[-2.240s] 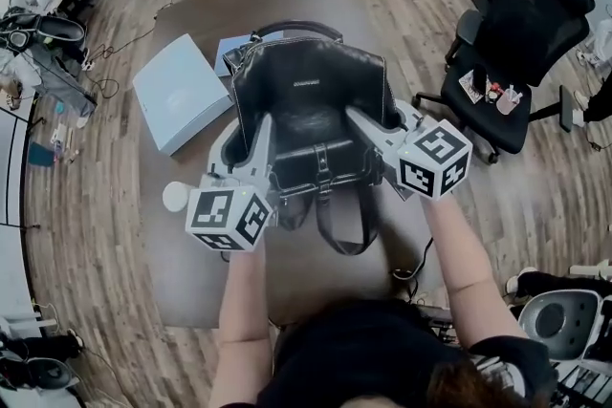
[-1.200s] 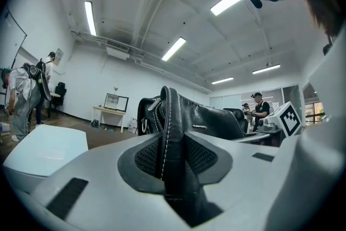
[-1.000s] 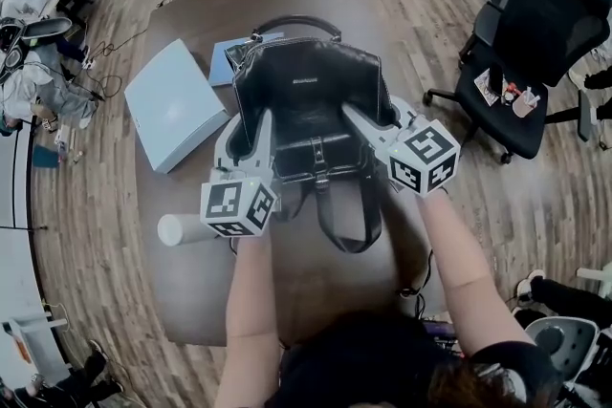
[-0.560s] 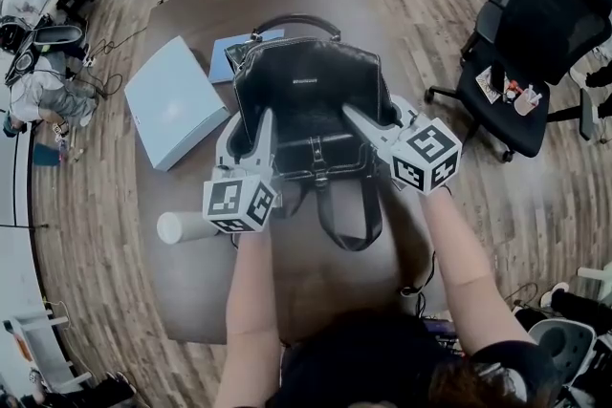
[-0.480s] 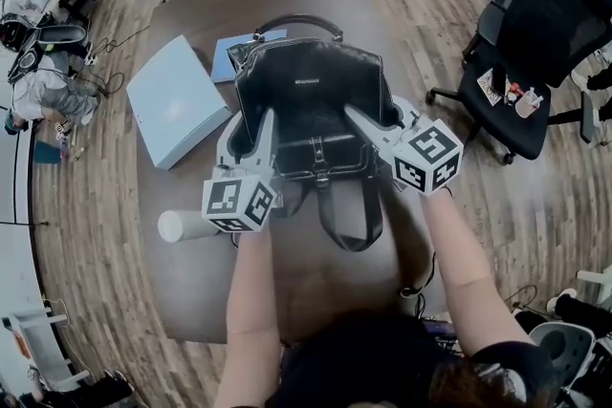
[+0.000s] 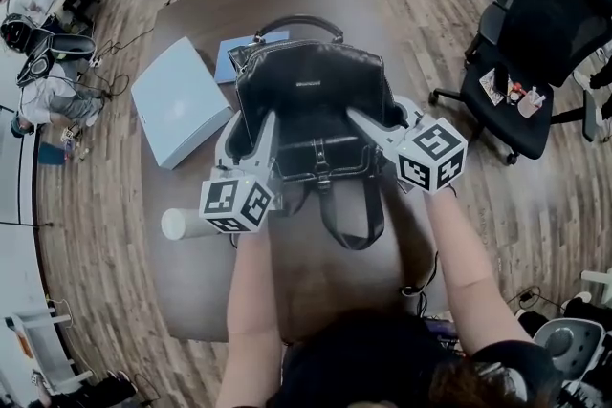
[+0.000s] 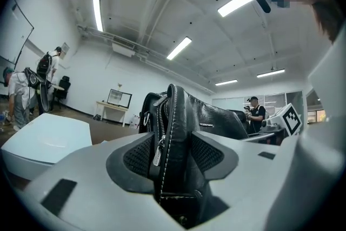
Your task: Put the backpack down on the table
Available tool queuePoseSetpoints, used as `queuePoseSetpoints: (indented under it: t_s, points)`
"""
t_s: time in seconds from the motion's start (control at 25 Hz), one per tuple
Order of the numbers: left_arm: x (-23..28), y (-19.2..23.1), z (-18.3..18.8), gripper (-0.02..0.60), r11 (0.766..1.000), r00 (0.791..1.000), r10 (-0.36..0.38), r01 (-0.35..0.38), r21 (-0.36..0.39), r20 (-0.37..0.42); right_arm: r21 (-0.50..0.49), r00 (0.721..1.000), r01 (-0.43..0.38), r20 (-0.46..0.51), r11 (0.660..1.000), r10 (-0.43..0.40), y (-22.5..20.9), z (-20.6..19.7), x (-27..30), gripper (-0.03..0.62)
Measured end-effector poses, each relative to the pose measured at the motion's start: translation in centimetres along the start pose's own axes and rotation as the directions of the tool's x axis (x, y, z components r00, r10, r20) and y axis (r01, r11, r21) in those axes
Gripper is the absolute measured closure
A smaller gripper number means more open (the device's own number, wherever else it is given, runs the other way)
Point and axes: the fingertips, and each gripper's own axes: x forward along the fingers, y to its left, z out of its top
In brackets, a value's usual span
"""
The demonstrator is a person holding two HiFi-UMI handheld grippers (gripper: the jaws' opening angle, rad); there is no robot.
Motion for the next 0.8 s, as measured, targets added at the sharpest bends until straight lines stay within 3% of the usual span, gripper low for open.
queuePoseSetpoints:
  t_s: [0.36, 0.8]
  points:
    - [-0.9, -0.4, 0.1, 0.317, 0.999, 0.999, 0.016, -0.014, 0.042, -0.029, -0.011, 0.999, 0.03, -0.014, 0.999, -0.03, -0.3, -0.1, -2.2, 0.378]
    - [-5.8, -0.9, 1.7, 0.319, 1.0, 1.0, -0.006, 0.006, 0.019, 0.006, 0.042, 0.967, 0.252, 0.029, 0.967, -0.253, -0.8, 0.3, -7.4, 0.37]
